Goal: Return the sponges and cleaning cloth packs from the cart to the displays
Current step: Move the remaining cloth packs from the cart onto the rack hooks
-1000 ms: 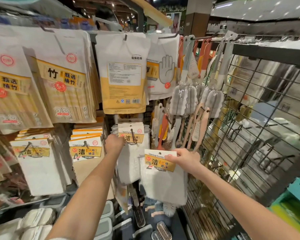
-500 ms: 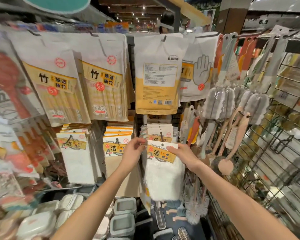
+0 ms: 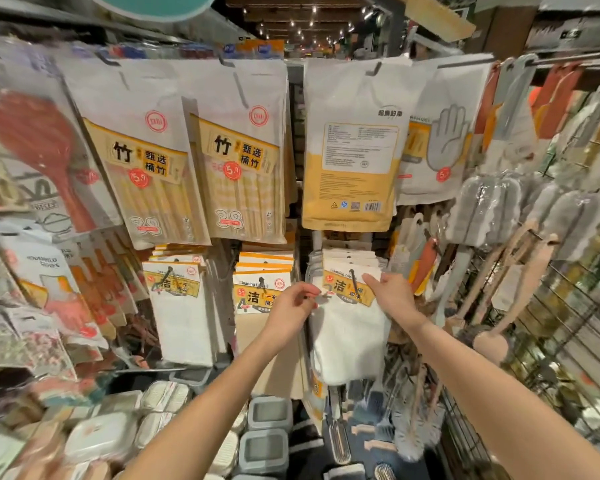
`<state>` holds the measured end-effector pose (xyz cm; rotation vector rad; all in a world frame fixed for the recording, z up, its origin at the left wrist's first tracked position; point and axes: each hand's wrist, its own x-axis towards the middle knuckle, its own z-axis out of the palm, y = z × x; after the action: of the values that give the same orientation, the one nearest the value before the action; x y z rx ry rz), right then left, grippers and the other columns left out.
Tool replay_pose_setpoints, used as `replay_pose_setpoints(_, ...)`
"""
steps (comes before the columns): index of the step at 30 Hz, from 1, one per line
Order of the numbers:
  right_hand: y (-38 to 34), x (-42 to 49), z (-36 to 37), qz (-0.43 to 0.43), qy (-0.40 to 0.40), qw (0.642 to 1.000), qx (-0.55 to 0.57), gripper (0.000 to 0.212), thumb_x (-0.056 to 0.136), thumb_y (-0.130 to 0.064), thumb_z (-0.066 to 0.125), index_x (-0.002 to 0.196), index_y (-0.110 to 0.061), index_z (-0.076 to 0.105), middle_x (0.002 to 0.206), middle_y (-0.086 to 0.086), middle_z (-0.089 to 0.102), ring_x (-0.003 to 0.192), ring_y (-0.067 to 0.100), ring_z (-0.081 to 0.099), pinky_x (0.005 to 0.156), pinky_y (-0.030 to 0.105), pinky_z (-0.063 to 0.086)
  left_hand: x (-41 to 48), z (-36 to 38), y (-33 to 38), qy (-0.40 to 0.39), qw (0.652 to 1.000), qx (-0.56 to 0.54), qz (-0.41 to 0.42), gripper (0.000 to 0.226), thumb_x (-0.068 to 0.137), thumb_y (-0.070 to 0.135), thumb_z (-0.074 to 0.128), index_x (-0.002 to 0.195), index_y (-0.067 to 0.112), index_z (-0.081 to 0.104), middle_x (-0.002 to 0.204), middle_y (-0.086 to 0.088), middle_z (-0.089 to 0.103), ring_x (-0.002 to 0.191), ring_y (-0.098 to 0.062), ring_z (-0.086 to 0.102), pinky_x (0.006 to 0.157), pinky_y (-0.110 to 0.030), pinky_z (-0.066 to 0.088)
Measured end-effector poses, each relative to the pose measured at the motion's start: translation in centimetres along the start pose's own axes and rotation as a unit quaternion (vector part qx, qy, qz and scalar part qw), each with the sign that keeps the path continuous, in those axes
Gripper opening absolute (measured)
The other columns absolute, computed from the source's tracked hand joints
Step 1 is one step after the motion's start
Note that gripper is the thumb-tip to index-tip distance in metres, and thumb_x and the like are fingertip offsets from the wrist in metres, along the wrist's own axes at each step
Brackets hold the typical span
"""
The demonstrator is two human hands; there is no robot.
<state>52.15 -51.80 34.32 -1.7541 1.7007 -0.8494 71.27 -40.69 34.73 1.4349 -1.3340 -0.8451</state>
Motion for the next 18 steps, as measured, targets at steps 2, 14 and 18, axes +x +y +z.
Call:
replay_pose_setpoints(2, -1.0, 1.5, 0.6, 0.028, 0.005, 0.999, -0.043, 0.053, 0.091, -0.048, 0.052, 0.054, -0.014, 0.036, 0.054, 0.002, 0.041, 0.055, 0.022, 0.045, 0.049, 0.032, 0.026, 0.7, -0.4, 0.2, -0.013, 0.999, 0.030, 0.002, 0.022, 0.093, -0.002, 0.047, 0.109, 0.006, 0.060, 0.098, 0.001, 0.063, 0.087, -0.008, 0.060, 0.070, -0.006, 0.046)
replay_pose_setpoints(14, -0.6, -1.8, -1.5, 0.013, -0.035, 0.999, 0.019, 0.048, 0.093, -0.025, 0.056, 0.134, -0.005, 0.042, 0.130, 0.009, 0.056, 0.117, 0.027, 0.054, 0.086, 0.030, 0.042, 0.1, 0.3, 1.6, -0.045, 0.998, 0.054, -0.010, 0.022, 0.092, 0.001, 0.047, 0.103, 0.015, 0.062, 0.106, -0.006, 0.063, 0.093, -0.022, 0.064, 0.086, -0.035, 0.050)
replay_pose_setpoints(18, 2.7, -7.1, -5.3, 0.012, -0.043, 0.997, 0.055, 0.051, 0.094, -0.031, 0.055, 0.140, -0.016, 0.037, 0.130, 0.005, 0.053, 0.115, 0.022, 0.055, 0.089, 0.030, 0.043, -1.1, 4.2, 3.2, -0.079, 0.997, 0.010, -0.002, 0.026, 0.091, -0.006, 0.044, 0.102, 0.009, 0.062, 0.101, -0.003, 0.059, 0.077, -0.011, 0.062, 0.075, -0.023, 0.049)
